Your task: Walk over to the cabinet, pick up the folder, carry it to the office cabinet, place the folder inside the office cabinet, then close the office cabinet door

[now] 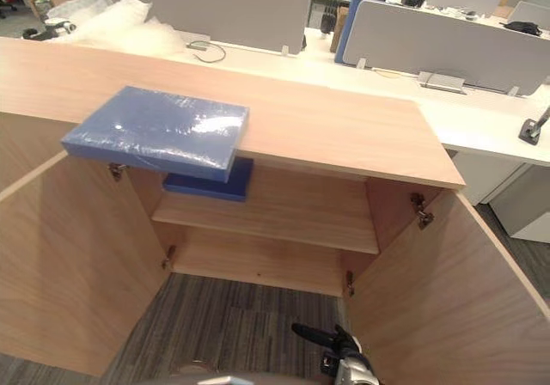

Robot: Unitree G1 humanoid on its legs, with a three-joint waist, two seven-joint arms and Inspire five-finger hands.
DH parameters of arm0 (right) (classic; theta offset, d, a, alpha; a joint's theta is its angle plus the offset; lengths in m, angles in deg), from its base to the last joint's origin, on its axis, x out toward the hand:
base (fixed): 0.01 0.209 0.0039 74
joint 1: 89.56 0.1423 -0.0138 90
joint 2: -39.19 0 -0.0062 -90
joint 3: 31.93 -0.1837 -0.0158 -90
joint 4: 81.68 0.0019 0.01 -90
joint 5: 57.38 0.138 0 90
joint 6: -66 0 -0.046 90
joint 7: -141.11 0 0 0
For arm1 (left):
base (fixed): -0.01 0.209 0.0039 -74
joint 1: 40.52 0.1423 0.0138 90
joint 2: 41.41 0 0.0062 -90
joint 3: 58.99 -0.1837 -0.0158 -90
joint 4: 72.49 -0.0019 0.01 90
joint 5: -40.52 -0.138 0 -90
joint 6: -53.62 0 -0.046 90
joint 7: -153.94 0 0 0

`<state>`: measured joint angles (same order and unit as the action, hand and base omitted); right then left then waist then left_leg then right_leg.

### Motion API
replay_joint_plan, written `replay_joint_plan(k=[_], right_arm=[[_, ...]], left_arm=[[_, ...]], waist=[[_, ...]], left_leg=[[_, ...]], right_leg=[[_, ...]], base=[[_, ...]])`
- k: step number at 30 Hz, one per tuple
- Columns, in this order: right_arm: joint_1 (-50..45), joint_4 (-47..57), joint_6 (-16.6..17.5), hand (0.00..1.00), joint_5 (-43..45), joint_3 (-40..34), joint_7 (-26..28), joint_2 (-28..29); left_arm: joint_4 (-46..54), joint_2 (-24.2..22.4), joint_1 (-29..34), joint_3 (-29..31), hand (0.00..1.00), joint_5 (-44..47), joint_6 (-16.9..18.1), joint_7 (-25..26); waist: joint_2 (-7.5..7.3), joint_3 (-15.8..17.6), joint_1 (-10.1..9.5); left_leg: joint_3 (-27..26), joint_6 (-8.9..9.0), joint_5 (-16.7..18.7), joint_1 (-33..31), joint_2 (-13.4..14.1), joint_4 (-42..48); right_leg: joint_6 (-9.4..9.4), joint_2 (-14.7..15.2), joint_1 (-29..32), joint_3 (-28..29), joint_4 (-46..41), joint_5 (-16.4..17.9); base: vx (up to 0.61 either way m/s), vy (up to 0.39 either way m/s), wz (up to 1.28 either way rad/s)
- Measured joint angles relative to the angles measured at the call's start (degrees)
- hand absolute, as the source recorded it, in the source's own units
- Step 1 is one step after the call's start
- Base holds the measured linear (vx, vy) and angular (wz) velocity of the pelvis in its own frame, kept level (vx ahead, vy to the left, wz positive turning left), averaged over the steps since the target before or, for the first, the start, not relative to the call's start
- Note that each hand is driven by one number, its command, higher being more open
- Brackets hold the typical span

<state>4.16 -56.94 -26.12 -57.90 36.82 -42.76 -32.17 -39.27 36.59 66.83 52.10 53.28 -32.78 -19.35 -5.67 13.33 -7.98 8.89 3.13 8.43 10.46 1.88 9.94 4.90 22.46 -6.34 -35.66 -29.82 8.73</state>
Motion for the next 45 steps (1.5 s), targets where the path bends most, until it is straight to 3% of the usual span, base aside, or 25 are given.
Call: replay_joint_plan(k=[2, 4, 6, 10, 14, 19, 22, 25, 27, 32, 35, 40, 45], right_arm=[[-0.63, 1.53, -0.3, 1.0, 0.0, 0.05, -0.1, -0.14], [-1.12, 2.57, -0.33, 1.0, 0.0, 0.72, -0.17, 0.04], [-1.82, 3.66, -0.5, 1.0, 0.07, 2.28, -0.27, 0.27], [-3.52, 4.79, -1.04, 1.0, 0.27, 3.61, -0.27, 1.75], [-4.55, 4.8, -1.48, 1.0, 0.38, 7.68, -0.04, 1.67], [-5.25, 6.27, -1.56, 1.0, 0.36, 13.53, -0.14, 1.56], [-5.97, 7.14, -1.59, 1.0, 0.38, 14.62, -0.29, 1.55], [-6.68, 7.19, -1.62, 1.0, 0.54, 15.32, -0.99, 1.55], [-7.44, 7.14, -1.53, 1.0, 0.55, 15.49, -2.6, 1.52], [-8.61, 6.38, -0.54, 1.0, 0.5, 13.97, -4.8, 1.46], [-8.75, 5.28, 0.74, 1.0, 0.33, 13.16, -5.98, 1.35], [-7.18, 2.45, 1.57, 1.0, -1.19, 13.29, -6.1, 0.85], [-4.22, -2.72, 2.39, 1.0, -2.28, 13.47, -5.33, -0.43]], left_arm=[[0.72, -1.58, -1.09, -0.02, 1.0, 1.89, 0.17, -0.86], [1.52, -2.24, -1.66, -0.02, 1.0, 4.92, 0.49, -1.09], [2.36, -2.2, -1.36, -0.5, 1.0, 7.79, 0.85, -1.84], [9.39, -3.52, -0.08, -1.36, 1.0, 18.54, 0.85, -2.06], [28.32, -6.8, 2.73, -4.22, 1.0, 24.94, 0.98, -0.65], [56.59, -8.54, 5.37, -6.62, 1.0, 24.41, 1.65, 2.29], [67.92, -8.67, 5.41, -4.41, 1.0, 14.15, 2.34, 6.08], [76.37, -9.05, 6.15, -0.19, 1.0, -1.06, 2.62, 14.75], [80.11, -9.29, 6.71, 2.62, 1.0, -15.53, 1.74, 25.38], [87.21, -9.31, 7.88, 5.14, 1.0, -32.28, -2.11, 38.29], [91.06, -9.28, 7.95, 4.98, 1.0, -39.82, -2.79, 41.0], [91.84, -7.52, 8.01, 1.85, 1.0, -47.67, -3.7, 40.37], [90.05, 2.94, 6.42, -2.68, 1.0, -54.35, -4.38, 34.82]], waist=[[1.46, -0.42, 0.17], [1.93, -0.31, 0.17], [1.8, -0.5, 0.28], [0.22, -1.85, -0.81], [-0.83, -2.63, -1.48], [-0.4, -2.62, -1.9], [-0.25, -2.74, -2.77], [-0.01, -3.43, -3.47], [-0.22, -4.23, -4.4], [-1.32, -5.26, -5.67], [-1.27, -5.57, -5.9], [-0.98, -5.67, -5.75], [0.06, -5.4, -5.45]], left_leg=[[0.32, 0.44, 0.32, -1.85, 0.97, -0.06], [0.27, 0.99, 0.18, -2.96, 1.36, 0.23], [0.33, 1.55, 0.18, -3.34, 1.88, 0.43], [1.96, 1.99, 0.21, -5.92, 2.21, 1.73], [2.77, 2.41, 0.51, -8.24, 1.7, 3.5], [3.86, 2.09, 3.39, -9.8, 1.66, 7.44], [4.57, 2.06, 4.02, -10.89, 1.52, 8.48], [5.27, 1.86, 4.39, -11.64, 1.28, 9.44], [5.44, 1.88, 4.58, -11.68, 1.02, 9.44], [5.81, 1.91, 4.6, -11.43, 0.5, 9.21], [5.78, 1.9, 4.59, -11.1, 0.25, 8.75], [5.54, 1.74, 4.48, -9.88, 0.42, 8.04], [4.16, 2.0, 2.98, -8.57, 0.94, 5.76]], right_leg=[[0.33, -1.64, -0.35, -2.25, 3.94, 0.54], [0.84, -2.7, -0.8, -3.6, 6.73, 1.29], [0.82, -3.47, -0.89, -4.1, 7.54, 1.28], [1.2, -4.7, -0.88, -6.45, 9.96, 0.36], [1.43, -4.92, -1.18, -8.03, 11.16, -0.83], [1.4, -5.0, -2.89, -9.49, 11.23, -0.86], [1.36, -4.87, -2.73, -10.23, 11.07, -0.84], [1.35, -4.81, -2.86, -11.11, 10.88, -0.84], [1.35, -4.58, -2.9, -11.22, 10.87, -0.84], [1.33, -4.52, -2.92, -10.93, 11.4, -0.86], [1.35, -5.05, -2.99, -9.97, 12.48, -0.88], [1.77, -5.93, -3.97, -8.89, 14.36, -1.41], [2.34, -6.81, -3.59, -6.85, 15.94, -2.15]], base=[[-0.07, -0.171, 0.01], [-0.04, -0.137, -0.01], [-0.03, -0.091, 0.07], [0.03, -0.029, 0.23], [0.01, 0.043, 0.19], [-0.04, 0.059, 0.12], [-0.01, 0.043, 0.14], [0.03, 0.057, 0.12], [0.05, 0.059, 0.06], [0.04, 0.049, 0.05], [0.0, 0.039, -0.05], [-0.02, 0.026, -0.06], [-0.02, 0.034, -0.14]])
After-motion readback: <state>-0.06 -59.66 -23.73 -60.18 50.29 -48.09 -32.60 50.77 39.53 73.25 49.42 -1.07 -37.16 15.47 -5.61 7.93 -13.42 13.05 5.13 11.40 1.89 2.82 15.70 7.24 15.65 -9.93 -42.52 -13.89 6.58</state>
